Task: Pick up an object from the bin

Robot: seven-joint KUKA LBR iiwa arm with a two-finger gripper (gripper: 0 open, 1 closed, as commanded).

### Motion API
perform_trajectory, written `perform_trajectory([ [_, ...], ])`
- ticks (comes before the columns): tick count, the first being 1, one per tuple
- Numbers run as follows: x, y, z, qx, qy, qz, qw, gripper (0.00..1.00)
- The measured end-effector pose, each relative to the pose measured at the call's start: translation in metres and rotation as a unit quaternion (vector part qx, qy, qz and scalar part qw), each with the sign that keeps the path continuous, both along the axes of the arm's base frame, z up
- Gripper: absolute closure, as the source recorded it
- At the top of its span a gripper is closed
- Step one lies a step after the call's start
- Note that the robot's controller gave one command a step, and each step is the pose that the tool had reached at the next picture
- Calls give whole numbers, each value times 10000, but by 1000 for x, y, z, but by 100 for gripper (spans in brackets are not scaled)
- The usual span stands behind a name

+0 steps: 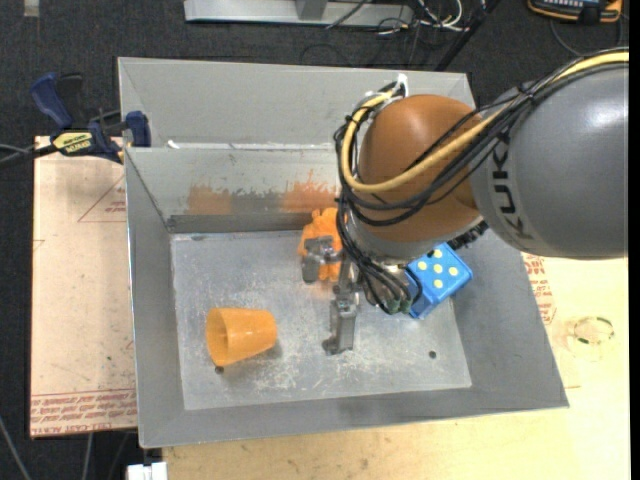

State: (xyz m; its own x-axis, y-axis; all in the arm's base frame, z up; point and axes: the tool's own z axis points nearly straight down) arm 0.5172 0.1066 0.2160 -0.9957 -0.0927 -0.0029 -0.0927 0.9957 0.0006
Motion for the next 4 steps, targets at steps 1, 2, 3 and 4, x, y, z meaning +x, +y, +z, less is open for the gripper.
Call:
perform_trajectory([
  [1,-5,18,-55,7,-5,891,9960,0],
  [2,-3,48,-77,3,10,231,9997,0],
  [3,4,61,-94,15,-5,173,9998,0],
  [4,23,83,-145,9,1,1837,9830,100],
])
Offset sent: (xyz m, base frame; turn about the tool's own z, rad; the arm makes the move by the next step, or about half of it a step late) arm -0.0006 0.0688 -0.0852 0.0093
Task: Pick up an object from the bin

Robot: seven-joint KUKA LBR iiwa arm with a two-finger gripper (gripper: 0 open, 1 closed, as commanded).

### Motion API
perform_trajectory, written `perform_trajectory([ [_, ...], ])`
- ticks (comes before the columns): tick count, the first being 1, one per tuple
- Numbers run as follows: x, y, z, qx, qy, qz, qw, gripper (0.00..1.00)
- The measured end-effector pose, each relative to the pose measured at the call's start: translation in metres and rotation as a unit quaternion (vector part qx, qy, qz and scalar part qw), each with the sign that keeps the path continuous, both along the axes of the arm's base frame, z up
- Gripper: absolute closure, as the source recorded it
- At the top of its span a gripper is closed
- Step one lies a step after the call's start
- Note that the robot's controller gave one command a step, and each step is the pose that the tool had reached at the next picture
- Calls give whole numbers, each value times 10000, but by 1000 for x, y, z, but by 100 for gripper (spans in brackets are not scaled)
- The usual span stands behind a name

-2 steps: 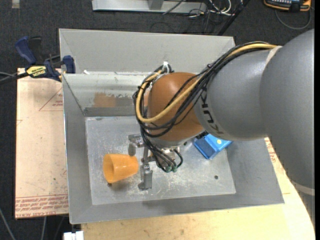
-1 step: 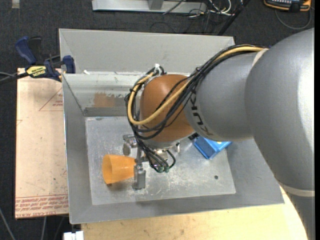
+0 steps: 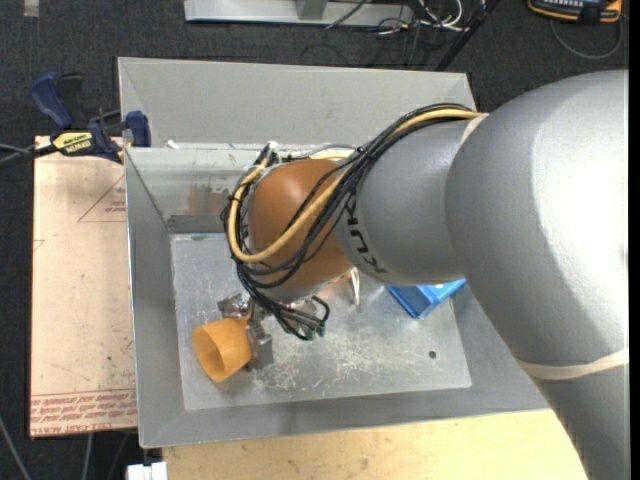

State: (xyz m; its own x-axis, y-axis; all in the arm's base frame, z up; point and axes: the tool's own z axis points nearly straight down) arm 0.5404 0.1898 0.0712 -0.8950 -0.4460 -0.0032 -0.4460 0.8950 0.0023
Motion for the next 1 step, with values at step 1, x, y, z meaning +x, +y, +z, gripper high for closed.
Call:
perform_trajectory([
  [1,0,0,0,0,1,-1,10000,100],
])
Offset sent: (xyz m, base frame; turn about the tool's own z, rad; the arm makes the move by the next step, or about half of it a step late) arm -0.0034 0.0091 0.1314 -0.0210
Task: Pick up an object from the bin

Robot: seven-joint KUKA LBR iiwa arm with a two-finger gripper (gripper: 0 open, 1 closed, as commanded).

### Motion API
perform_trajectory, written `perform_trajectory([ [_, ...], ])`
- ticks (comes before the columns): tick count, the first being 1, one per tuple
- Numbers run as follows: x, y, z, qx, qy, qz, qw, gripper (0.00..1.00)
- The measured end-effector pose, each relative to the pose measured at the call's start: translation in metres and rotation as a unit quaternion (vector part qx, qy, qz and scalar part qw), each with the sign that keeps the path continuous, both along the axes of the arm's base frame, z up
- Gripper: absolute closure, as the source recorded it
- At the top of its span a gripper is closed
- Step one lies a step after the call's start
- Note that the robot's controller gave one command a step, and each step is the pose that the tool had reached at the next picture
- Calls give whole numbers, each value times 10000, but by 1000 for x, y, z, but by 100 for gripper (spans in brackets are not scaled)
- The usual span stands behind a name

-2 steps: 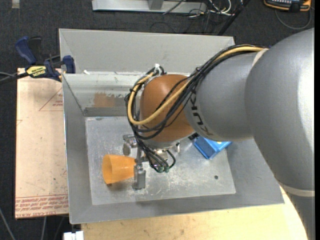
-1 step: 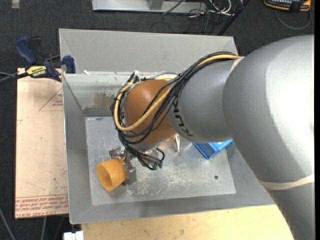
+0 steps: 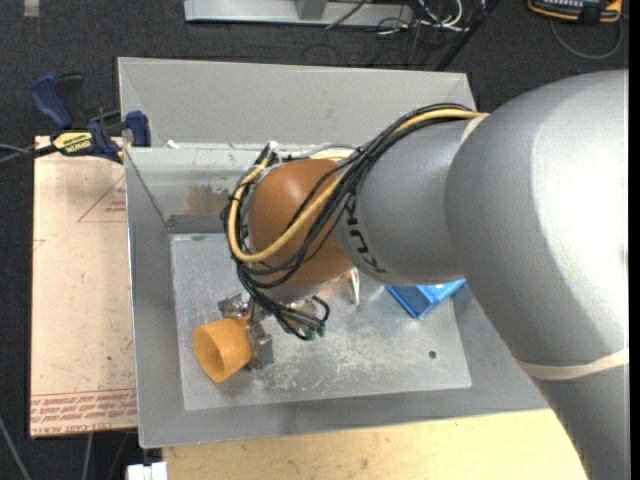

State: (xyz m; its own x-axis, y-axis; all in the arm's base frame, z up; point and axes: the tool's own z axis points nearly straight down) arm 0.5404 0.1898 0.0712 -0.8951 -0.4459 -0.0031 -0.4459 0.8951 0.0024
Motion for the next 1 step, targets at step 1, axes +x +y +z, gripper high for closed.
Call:
perform_trajectory([
  [1,-3,10,132,11,-15,93,10000,100],
])
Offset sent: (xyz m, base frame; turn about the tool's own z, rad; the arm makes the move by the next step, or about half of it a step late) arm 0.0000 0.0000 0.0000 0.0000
